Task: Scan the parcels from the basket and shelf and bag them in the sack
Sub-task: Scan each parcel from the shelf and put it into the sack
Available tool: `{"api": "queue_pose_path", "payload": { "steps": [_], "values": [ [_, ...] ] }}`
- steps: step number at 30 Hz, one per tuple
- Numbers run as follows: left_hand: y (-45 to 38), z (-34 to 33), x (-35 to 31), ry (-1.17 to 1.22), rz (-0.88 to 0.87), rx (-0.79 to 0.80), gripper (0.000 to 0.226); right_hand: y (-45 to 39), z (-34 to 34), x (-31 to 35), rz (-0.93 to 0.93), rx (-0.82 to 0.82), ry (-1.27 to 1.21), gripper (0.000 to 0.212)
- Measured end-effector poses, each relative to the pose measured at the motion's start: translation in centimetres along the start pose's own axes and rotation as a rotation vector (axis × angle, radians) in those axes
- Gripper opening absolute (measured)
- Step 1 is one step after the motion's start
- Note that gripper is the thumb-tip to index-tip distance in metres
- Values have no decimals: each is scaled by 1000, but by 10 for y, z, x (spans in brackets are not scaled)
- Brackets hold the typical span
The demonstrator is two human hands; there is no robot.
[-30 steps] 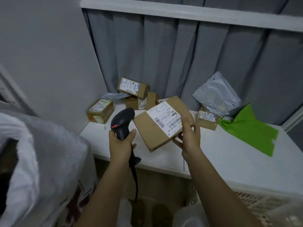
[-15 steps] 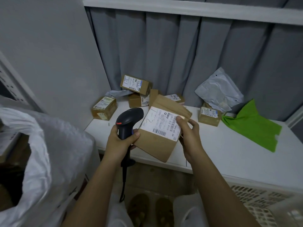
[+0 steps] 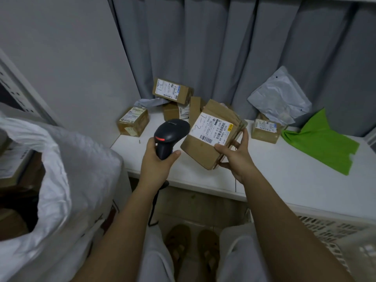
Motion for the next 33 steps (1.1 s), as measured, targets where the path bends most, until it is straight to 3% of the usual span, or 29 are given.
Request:
{"api": "queue_pose_path", "payload": {
  "steps": [9,15,27,33],
  "values": [
    [1,-9,10,-243,21,207,43,-18,5,-16,-47,-21,17,101],
    [1,-10,18,-272,119,269,44,-21,7,-19,-46,-48,57,100],
    [3,-9,15,-276,125,248,45,-18,10,-19,-48,-33,40,101],
    [8,-8,-2,-247,38,112,46,0,3,-4,51,-93,62,102]
  ]
}}
Point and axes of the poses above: each hand's wrist, its own y-axis away from the middle knuckle, its own z-axis out of the back of the hand, x = y × z, the point moved 4 cm from there along -y, towards the middle knuckle, and after that the axes turned 5 degrees about x, right-handed, at the moved point
